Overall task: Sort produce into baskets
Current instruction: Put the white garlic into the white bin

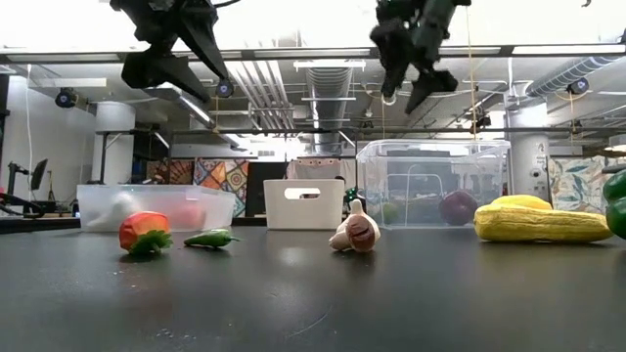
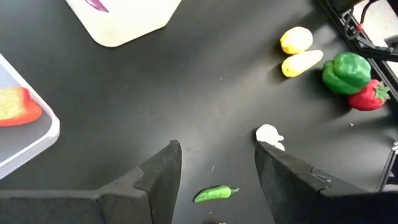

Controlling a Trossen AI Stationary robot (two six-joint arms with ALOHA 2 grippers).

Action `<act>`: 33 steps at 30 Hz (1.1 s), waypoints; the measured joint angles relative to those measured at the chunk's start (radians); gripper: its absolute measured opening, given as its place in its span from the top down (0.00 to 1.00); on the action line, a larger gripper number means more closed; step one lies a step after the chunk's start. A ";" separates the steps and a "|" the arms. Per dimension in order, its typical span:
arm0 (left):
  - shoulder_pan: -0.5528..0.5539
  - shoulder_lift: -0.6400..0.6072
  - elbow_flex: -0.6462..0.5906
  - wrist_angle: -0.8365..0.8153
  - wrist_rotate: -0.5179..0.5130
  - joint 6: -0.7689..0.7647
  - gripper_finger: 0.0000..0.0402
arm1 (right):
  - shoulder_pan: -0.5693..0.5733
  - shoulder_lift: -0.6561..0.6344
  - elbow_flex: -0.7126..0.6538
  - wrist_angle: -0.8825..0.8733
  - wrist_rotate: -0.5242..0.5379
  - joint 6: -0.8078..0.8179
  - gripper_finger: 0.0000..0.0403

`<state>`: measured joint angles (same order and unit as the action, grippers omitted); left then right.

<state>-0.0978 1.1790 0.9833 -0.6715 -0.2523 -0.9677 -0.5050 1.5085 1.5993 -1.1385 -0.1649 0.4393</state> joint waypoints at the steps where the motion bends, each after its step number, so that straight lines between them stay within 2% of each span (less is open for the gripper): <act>1: 0.000 -0.001 0.000 -0.001 0.000 0.010 0.54 | 0.040 -0.004 0.000 0.006 0.001 0.020 0.34; 10: 0.000 -0.002 0.000 -0.002 0.000 0.131 0.54 | 0.392 0.046 0.000 0.066 0.009 0.323 0.35; 15: 0.000 -0.002 0.000 -0.002 0.000 0.200 0.54 | 0.528 0.138 0.000 0.091 0.088 0.488 0.34; 23: 0.000 -0.002 0.000 -0.002 0.000 0.276 0.54 | 0.623 0.329 -0.001 0.158 0.086 0.589 0.37; 33: 0.000 -0.002 0.000 -0.005 -0.026 0.301 0.54 | 0.657 0.487 -0.001 0.225 0.028 0.589 0.38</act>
<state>-0.0975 1.1767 0.9833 -0.6762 -0.2779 -0.6662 0.1522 1.9951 1.5982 -0.9134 -0.1373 1.0287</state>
